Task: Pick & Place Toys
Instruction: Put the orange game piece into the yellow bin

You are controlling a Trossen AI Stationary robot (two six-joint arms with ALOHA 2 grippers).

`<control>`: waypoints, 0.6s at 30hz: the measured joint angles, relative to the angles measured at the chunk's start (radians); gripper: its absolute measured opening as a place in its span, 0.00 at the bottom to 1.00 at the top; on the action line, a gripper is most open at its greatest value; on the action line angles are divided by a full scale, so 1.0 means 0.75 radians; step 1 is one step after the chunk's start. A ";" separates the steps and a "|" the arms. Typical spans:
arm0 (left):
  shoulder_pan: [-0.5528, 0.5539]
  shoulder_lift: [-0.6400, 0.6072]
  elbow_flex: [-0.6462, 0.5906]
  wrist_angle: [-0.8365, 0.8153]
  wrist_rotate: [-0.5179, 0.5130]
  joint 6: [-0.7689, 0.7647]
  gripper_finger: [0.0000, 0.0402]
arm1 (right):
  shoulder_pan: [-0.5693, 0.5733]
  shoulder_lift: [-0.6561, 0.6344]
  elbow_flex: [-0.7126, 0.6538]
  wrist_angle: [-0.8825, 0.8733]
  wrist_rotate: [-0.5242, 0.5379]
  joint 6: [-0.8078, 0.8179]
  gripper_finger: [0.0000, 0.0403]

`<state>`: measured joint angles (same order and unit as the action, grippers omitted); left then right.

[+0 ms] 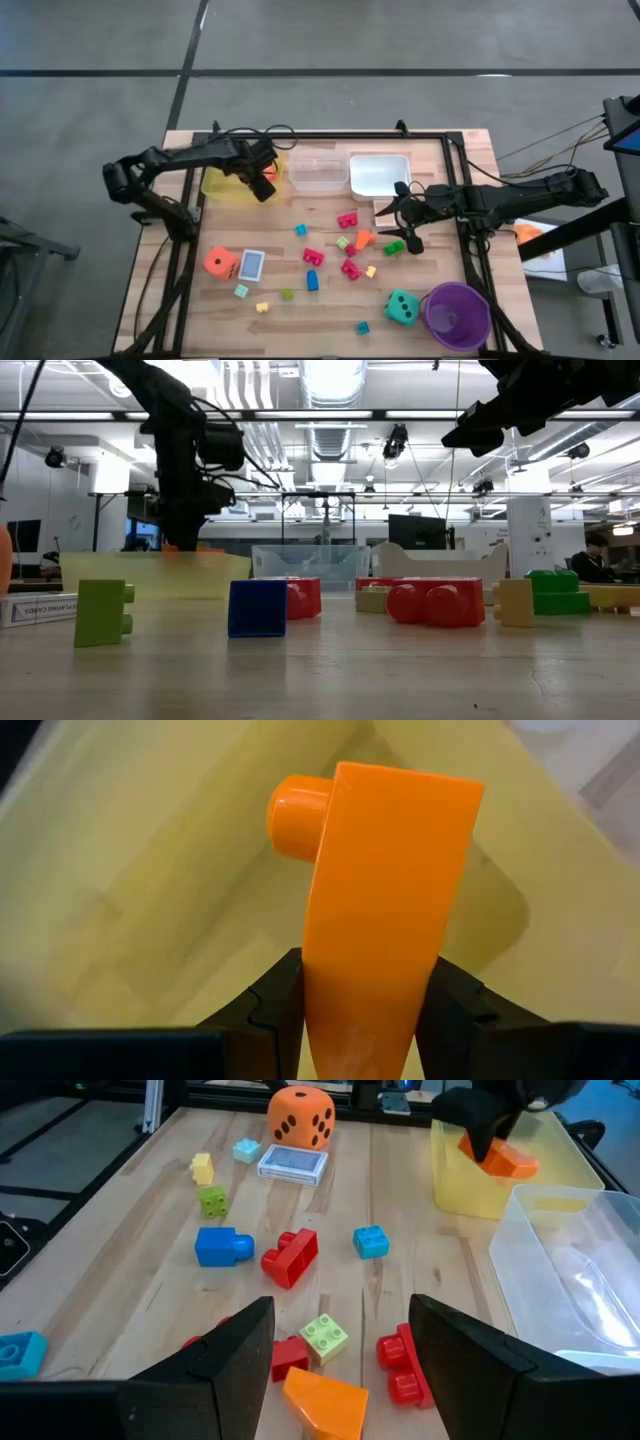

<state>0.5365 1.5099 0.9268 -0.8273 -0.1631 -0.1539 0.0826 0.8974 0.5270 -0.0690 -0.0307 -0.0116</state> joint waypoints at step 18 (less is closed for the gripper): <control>0.000 0.152 -0.003 0.068 0.000 -0.015 0.32 | 0.000 0.000 0.000 0.000 -0.001 0.001 0.57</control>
<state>0.5362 1.6238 0.9247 -0.7764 -0.1634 -0.1651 0.0829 0.8974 0.5270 -0.0689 -0.0311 -0.0109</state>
